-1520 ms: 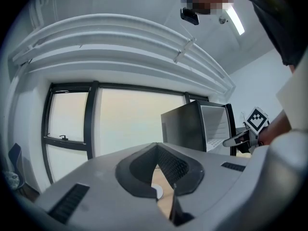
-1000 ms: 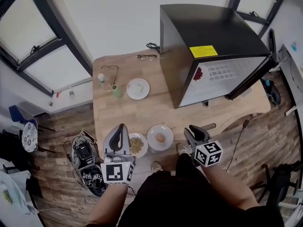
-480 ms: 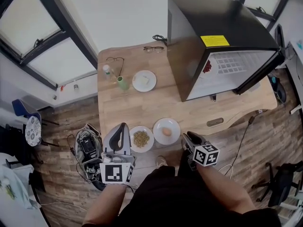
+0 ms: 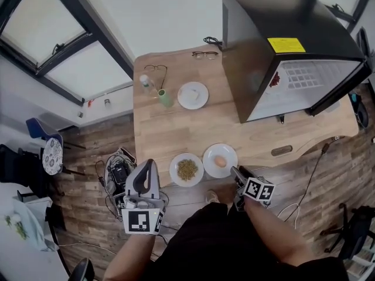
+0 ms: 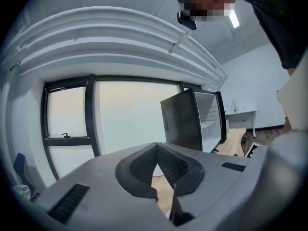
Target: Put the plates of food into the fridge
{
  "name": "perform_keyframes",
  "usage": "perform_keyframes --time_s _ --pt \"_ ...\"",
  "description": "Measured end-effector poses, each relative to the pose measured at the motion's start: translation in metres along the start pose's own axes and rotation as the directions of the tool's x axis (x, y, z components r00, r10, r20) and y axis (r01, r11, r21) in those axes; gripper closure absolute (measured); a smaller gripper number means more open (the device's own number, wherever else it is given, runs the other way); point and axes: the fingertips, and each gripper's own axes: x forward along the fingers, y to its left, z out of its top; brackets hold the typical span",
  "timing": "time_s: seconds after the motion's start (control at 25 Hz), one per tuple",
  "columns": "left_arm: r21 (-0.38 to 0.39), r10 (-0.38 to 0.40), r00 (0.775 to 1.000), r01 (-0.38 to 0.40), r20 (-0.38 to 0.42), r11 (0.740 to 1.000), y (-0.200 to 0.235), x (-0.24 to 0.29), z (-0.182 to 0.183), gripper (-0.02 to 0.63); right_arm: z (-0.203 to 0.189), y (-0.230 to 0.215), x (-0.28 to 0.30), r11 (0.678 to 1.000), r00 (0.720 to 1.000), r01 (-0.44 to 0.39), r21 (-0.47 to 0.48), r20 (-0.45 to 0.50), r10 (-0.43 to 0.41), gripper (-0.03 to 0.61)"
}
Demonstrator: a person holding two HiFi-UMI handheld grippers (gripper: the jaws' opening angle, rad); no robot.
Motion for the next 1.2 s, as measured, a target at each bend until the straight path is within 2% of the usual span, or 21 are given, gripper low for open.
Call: perform_keyframes --time_s 0.36,0.48,0.56,0.64,0.92,1.2 --pt "0.011 0.022 0.999 -0.022 -0.031 1.000 0.009 -0.003 -0.009 0.611 -0.001 -0.004 0.019 0.978 0.999 -0.047 0.203 -0.003 0.049 0.376" --pt "0.009 0.021 0.999 -0.021 -0.038 1.000 0.008 -0.001 -0.010 0.611 -0.009 -0.006 0.023 0.968 0.997 -0.050 0.245 -0.045 0.063 0.416" --pt "0.007 0.021 0.999 -0.021 -0.037 1.000 0.006 0.001 -0.010 0.611 -0.015 -0.008 0.024 0.966 0.995 -0.034 0.258 -0.083 0.057 0.518" --pt "0.006 0.018 0.999 -0.018 -0.033 1.000 0.004 0.003 -0.008 0.611 -0.016 -0.006 0.022 0.964 0.993 -0.047 0.262 -0.090 0.073 0.525" --pt "0.003 0.006 1.000 -0.006 -0.019 1.000 -0.008 0.014 -0.001 0.611 0.013 0.008 0.009 0.951 0.990 -0.138 0.278 0.017 0.139 0.549" --pt "0.003 -0.007 1.000 0.007 -0.005 1.000 -0.021 0.024 0.010 0.611 0.038 0.007 -0.003 0.948 0.985 -0.170 0.270 0.059 0.160 0.549"
